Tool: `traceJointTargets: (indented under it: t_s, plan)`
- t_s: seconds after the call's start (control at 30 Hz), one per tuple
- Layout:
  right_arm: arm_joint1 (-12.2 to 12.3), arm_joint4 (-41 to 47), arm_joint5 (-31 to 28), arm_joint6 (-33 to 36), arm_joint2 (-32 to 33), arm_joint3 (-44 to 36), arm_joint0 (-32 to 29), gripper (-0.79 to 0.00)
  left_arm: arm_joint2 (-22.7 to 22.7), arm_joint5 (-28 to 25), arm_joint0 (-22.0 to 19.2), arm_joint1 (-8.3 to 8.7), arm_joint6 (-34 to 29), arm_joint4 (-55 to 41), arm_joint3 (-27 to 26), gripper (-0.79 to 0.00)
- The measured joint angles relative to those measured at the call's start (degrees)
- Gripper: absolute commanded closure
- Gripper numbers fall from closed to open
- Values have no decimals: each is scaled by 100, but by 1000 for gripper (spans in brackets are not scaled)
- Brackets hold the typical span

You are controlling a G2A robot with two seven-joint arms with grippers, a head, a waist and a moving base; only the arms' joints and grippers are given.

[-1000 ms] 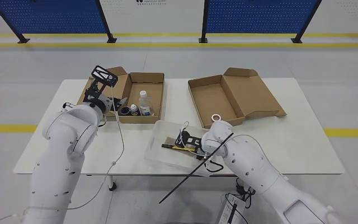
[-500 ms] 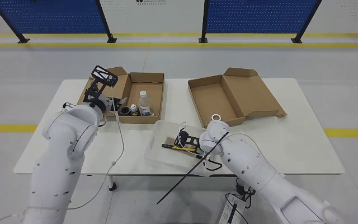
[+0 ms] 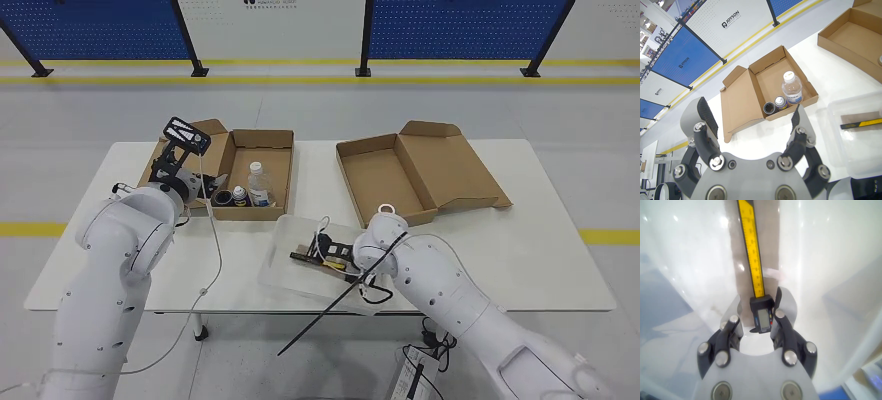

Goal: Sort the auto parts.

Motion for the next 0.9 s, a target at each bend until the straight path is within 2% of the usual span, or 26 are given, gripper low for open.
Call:
traceJointTargets:
  t_s: [0.2,0.4,0.87,0.9]
  plan:
    - [-7,241,-156,-25,23,-53,11,-360,0,0,0,0,0,0,0,-785]
    - [19,124,-81,29,69,-3,44,-363,0,0,0,0,0,0,0,-785]
    - [-41,53,-115,-54,-99,315,97,-274,0,0,0,0,0,0,0,-785]
    - [-46,59,-113,-54,-106,325,103,-237,0,0,0,0,0,0,0,-785]
